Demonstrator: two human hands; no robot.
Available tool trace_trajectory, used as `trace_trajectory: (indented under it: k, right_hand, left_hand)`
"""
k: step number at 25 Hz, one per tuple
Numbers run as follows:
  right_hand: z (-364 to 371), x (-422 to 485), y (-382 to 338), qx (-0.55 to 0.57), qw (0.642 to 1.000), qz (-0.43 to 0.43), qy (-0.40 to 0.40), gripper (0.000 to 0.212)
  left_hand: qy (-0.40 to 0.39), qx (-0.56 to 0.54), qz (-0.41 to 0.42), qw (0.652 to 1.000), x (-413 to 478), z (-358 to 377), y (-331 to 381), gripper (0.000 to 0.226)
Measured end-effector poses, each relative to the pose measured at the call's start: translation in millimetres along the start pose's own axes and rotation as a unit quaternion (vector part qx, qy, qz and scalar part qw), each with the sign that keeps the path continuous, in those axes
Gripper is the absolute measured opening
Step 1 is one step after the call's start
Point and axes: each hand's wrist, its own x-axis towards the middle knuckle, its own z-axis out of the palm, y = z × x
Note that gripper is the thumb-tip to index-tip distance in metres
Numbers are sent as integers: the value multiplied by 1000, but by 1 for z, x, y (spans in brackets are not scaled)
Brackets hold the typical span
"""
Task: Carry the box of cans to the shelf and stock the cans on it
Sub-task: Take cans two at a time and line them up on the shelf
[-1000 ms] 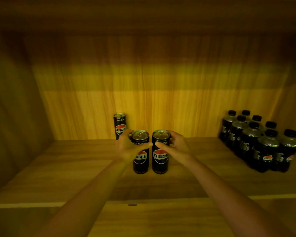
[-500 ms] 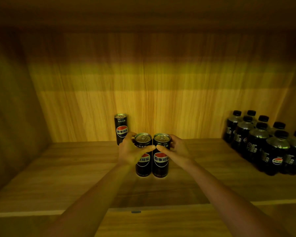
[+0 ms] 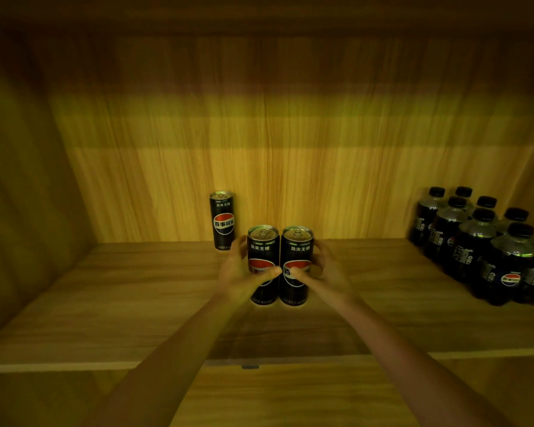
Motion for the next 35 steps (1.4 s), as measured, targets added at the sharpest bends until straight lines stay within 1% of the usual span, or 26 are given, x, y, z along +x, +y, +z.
trace_trajectory:
  k: [1, 2, 3, 4, 5, 6, 7, 9, 11, 16, 23, 27, 29, 32, 33, 35]
  right_hand:
    - [3, -7, 7, -24, 1000, 9, 2, 80]
    - [8, -15, 16, -70, 997, 22, 2, 77]
    - [15, -20, 25, -130, 991, 37, -3, 75]
    - [21, -23, 33, -195, 980, 48, -4, 72]
    - [27, -23, 41, -251, 967, 50, 2, 68]
    - [32, -21, 47, -291, 955, 44, 21, 64]
    - [34, -17, 51, -317, 947, 36, 44, 60]
    - [36, -7, 56, -342, 936, 20, 80, 55]
    - [36, 3, 58, -359, 929, 9, 93, 55]
    - [40, 36, 61, -379, 916, 19, 131, 55]
    - [47, 75, 60, -390, 907, 53, 150, 52]
    - [47, 85, 59, -398, 903, 73, 144, 54]
    - [47, 85, 57, -394, 906, 88, 128, 58]
    - [42, 76, 48, -383, 910, 110, 113, 75]
    - [38, 71, 43, -382, 911, 104, 120, 79]
    - [28, 54, 29, -383, 913, 65, 127, 80]
  left_hand:
    - [-24, 15, -24, 999, -6, 0, -10, 94]
    - [-42, 59, -53, 996, -14, 2, -19, 95]
    - [-44, 137, -74, 987, -22, 5, -29, 94]
    - [-33, 242, -75, 967, -26, 8, -39, 92]
    - [-21, 336, -56, 940, -27, 12, -46, 90]
    - [-6, 390, -34, 920, -27, 16, -49, 88]
    - [10, 412, -21, 911, -25, 18, -51, 85]
    - [29, 426, -15, 904, -18, 19, -51, 79]
    - [28, 438, -20, 898, -10, 19, -54, 77]
    - [54, 444, -43, 894, 22, 24, -49, 76]
    - [92, 467, -76, 876, 61, 37, -48, 71]
    - [97, 473, -79, 872, 68, 40, -50, 74]
    - [83, 480, -80, 870, 66, 39, -50, 80]
    - [53, 493, -91, 864, 59, 32, -44, 89]
    - [46, 494, -90, 864, 54, 29, -40, 90]
    - [37, 489, -71, 869, 39, 20, -32, 91]
